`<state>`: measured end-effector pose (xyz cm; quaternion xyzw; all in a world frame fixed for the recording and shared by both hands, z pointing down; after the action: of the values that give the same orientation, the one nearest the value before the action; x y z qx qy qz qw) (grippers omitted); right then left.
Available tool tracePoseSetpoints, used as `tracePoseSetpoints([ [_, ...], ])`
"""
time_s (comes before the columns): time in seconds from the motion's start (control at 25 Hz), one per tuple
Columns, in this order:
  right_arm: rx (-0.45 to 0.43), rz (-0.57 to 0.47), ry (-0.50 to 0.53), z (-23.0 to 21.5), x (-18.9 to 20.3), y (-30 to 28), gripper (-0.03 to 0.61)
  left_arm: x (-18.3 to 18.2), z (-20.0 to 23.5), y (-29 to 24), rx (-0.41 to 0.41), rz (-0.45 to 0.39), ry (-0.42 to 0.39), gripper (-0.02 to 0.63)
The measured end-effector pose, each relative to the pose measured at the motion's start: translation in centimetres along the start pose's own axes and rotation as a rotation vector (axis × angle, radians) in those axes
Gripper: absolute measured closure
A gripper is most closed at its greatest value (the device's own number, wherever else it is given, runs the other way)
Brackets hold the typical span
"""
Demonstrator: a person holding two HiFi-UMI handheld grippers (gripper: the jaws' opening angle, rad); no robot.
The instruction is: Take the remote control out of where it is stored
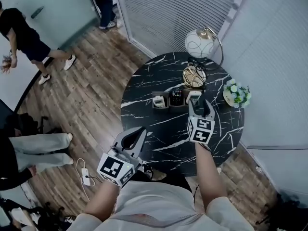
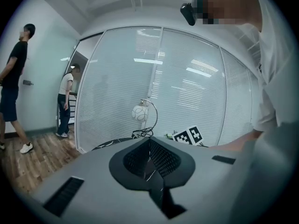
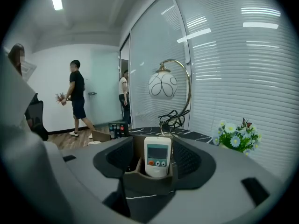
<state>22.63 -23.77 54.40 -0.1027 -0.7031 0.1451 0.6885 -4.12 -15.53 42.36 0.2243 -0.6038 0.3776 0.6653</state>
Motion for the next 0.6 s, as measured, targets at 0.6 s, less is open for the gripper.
tracePoseSetpoints([
  [0.6,0.085,0.067,-0.029,-0.6,3.9,-5.4,0.322,1.9,2.4,0.0,-0.035,0.058,0.031,0.604],
])
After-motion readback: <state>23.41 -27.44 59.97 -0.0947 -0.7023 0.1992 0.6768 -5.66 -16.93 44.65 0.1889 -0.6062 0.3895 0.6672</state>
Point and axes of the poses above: the fingertips, and each gripper's own axes: y backward along the fingers, z to its left, x out of its underside, the point moved 4 cm from there along y, backward along the fingers, and after that the axes turned 3 degrees about -z, right-handed, at the moved point
